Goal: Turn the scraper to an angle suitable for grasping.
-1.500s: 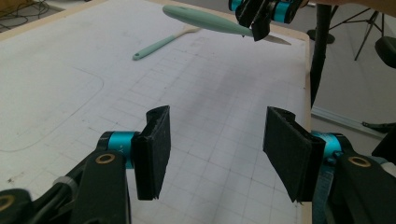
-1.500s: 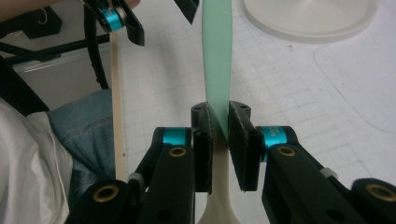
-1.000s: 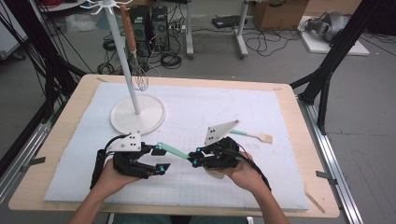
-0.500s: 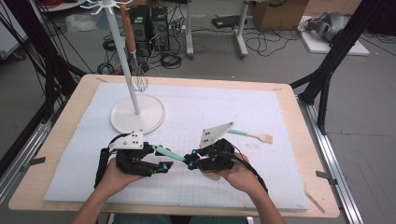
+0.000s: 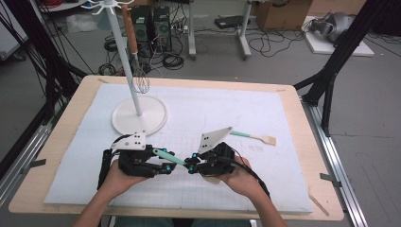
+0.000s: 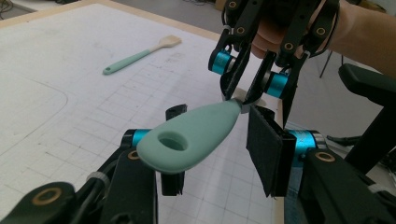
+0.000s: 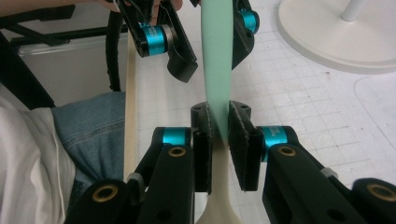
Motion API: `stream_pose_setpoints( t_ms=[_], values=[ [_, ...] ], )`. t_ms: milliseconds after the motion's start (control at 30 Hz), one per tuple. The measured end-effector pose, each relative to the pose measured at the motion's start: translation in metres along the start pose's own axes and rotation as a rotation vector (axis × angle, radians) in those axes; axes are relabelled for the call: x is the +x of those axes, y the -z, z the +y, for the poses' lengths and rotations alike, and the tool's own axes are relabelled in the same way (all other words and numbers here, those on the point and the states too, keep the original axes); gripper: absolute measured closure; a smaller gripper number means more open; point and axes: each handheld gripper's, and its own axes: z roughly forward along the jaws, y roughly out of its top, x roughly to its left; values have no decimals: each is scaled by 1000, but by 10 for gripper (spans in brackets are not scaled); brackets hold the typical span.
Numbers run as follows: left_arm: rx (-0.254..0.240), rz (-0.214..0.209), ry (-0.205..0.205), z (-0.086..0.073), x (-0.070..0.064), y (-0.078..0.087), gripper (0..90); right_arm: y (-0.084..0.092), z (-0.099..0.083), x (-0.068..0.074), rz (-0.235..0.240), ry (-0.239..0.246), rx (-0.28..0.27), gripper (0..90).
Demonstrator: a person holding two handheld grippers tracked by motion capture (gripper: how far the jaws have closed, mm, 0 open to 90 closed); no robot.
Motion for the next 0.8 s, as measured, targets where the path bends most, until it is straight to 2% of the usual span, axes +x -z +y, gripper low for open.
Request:
stream_pose_setpoints(
  t_ms=[233, 333, 433, 500, 600, 667, 800],
  values=[
    [-19, -8, 15, 1, 1, 0, 602, -1, 1, 1, -4, 12, 0, 796],
    [-34, -16, 30, 1, 2, 1, 662, -1, 1, 2, -14, 19, -1, 796],
    [-54, -59, 47, 2, 3, 2, 748, -3, 3, 4, -27, 35, 3, 795],
    [-67, -62, 40, 4, 1, 3, 806, -4, 4, 5, -34, 43, 5, 824],
    [-56, -67, 20, 8, 0, 5, 818, -8, 6, 7, -20, 63, 6, 859],
    [-54, -75, 12, 11, 0, 6, 819, -9, 7, 8, -16, 73, -7, 807],
    [-55, -72, -4, 15, -1, 11, 820, -9, 9, 6, 14, 47, -31, 743]
  ],
)
